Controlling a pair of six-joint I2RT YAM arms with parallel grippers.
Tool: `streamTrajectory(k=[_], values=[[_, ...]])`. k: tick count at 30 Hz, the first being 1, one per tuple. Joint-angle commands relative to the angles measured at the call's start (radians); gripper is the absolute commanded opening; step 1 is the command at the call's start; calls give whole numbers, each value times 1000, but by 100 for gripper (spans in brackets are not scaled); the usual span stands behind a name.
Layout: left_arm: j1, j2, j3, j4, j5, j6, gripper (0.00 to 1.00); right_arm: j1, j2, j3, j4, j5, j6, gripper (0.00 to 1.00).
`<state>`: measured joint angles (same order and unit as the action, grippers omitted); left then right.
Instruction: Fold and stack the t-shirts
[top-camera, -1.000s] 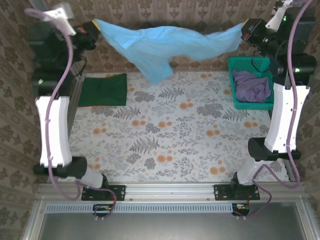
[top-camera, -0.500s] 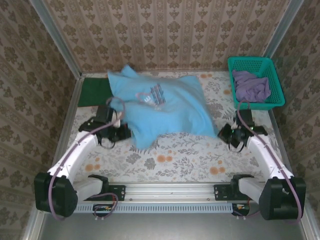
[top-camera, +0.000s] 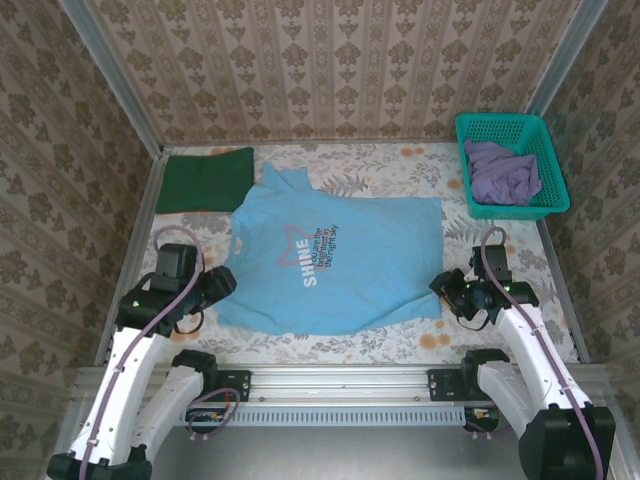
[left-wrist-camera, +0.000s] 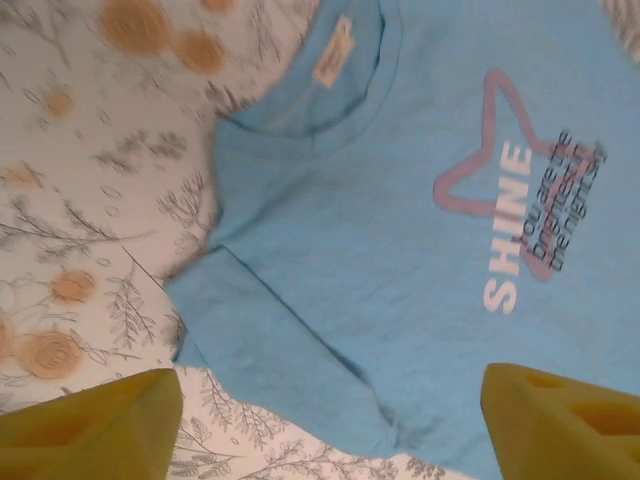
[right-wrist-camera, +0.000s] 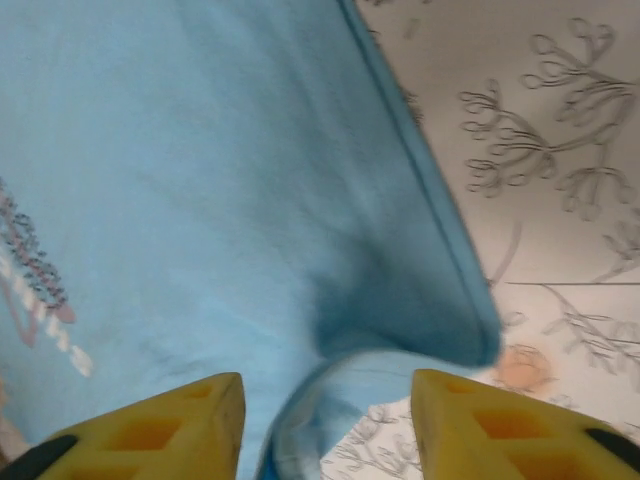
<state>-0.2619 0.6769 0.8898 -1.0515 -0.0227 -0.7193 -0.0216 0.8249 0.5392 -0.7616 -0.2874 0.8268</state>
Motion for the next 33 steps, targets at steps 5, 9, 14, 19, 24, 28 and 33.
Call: streamTrajectory(k=[5,9,14,19,24,28,33], values=[[47,217,218,135,7,126,78,10,14,145,-33,163,29,53],[41,535,326,169,186,173,68,73,237,283,-2,195,-45,49],[6,924,501,129,273,248,61,190,520,439,44,286,-134,47],[-11,1203,646,127,279,276,57,225,798,563,115,313,-146,44],[-11,1379,750,150,273,243,56,232,1022,726,149,337,-194,44],[-18,1482,832,155,253,222,56,230,1167,852,109,363,-201,44],[-24,1606,907,199,224,169,56,220,1287,965,86,430,-197,45]])
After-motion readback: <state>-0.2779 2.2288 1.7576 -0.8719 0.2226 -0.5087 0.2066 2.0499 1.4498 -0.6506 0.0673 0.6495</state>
